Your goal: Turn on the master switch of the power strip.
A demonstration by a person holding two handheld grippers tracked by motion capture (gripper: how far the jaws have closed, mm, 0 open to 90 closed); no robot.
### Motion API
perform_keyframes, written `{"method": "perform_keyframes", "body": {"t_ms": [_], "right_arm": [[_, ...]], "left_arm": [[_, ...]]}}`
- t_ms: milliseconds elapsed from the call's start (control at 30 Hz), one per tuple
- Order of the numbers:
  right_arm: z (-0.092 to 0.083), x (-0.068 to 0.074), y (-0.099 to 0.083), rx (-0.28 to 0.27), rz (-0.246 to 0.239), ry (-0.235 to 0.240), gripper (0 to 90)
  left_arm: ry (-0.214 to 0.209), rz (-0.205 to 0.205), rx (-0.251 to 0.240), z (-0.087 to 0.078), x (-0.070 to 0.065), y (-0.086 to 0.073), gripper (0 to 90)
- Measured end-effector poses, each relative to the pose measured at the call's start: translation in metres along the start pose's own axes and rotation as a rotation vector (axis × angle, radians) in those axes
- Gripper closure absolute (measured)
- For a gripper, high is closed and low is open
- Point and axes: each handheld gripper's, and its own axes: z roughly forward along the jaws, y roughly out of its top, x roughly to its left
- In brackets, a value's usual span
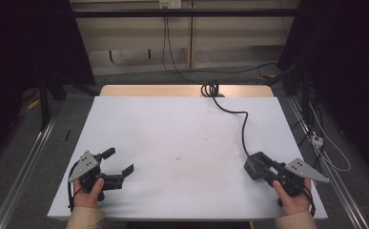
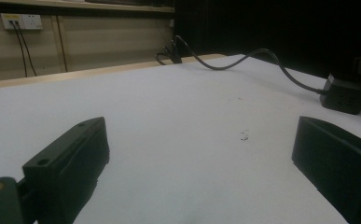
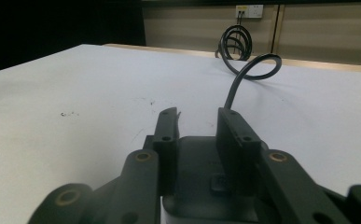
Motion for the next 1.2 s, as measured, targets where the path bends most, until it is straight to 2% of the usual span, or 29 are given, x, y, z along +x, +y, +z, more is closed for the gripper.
{"method": "perform_keyframes", "body": {"t_ms": [33,167,567,1200], "right_arm": [[-0.0008,-0.0020,-0.0001,0.001,-0.001,0.001,75.5],[-0.0024,-0.0046,-0.0002,0.000,-0.001,0.002,81.1],[-0.0055,-0.0079,-0.0011,0.011,-0.010,0.002,90.0],[-0.0075,-0.0091,-0.0040,0.038,-0.039,-0.006,90.0]], "left_arm": [[0.000,0.000,0.000,0.0000,0.0000,0.0000,3.5],[0.002,0.000,-0.002,-0.0001,0.0002,0.0001,3.5],[0.003,-0.001,0.000,0.0004,0.0000,-0.0001,3.5],[0.003,-0.002,-0.002,0.0013,-0.0002,0.0002,3.6]]}}
